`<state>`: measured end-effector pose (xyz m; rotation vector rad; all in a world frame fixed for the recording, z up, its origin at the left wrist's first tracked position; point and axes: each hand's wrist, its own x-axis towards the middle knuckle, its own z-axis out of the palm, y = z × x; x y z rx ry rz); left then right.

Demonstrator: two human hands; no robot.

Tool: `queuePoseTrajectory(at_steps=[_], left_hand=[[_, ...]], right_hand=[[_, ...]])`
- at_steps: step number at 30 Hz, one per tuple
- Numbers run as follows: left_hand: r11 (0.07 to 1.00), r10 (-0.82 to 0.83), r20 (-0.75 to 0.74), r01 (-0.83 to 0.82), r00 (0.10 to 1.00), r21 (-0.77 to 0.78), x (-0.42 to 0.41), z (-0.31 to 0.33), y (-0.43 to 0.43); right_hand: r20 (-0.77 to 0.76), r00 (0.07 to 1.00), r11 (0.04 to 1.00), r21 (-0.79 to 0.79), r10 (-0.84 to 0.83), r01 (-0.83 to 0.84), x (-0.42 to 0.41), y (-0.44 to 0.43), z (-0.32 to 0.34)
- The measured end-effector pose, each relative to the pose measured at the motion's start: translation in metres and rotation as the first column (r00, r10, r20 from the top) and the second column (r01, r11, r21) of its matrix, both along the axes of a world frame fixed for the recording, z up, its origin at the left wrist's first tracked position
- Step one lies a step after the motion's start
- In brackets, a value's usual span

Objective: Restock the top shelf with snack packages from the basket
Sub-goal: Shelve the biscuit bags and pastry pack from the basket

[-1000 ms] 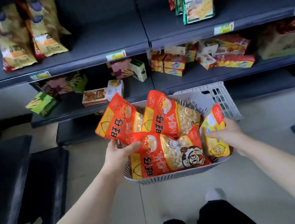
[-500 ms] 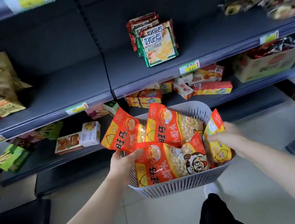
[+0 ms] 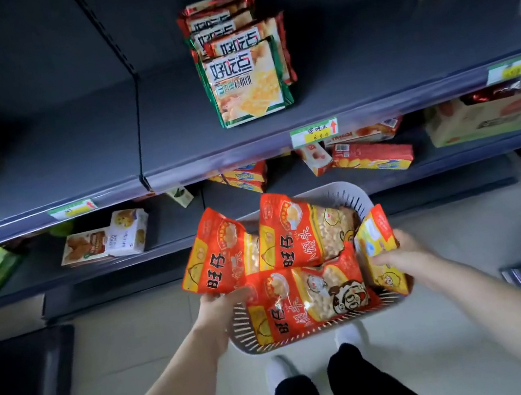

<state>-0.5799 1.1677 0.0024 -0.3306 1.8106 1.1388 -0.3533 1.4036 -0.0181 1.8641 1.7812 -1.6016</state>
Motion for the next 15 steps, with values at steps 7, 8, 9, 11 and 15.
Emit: queuePoseTrajectory(at_steps=[7,8,9,11,15], left_hand=[[0.988,0.089,-0.068,-0.096,0.994,-0.117,-0.008,0.013,0.006],[0.983,0.105,-0.093,-0.117,0.990,-0.142,-0.009,0.014,0.007],[0.976,0.114,-0.127,-0.135,0.985,-0.172,-0.011,0.015,0.007],[0.956,0.107,-0.217,-0.160,0.970,-0.244,-0.015,0.016,0.009],[0.881,-0.070,-0.403,-0.134,0.912,-0.454,-0.019,0.022,0.021]], right_hand=[[0.017,0.996,0.988,0.123,0.086,-0.088,-0.010,0.004,0.013],[0.027,0.994,0.982,0.155,0.103,-0.106,-0.014,0.004,0.014],[0.048,0.991,0.975,0.182,0.122,-0.129,-0.016,0.005,0.013],[0.079,0.988,0.965,0.221,0.130,-0.144,-0.019,0.007,0.013],[0.104,0.990,0.967,0.227,0.095,-0.117,-0.019,0.012,0.012]])
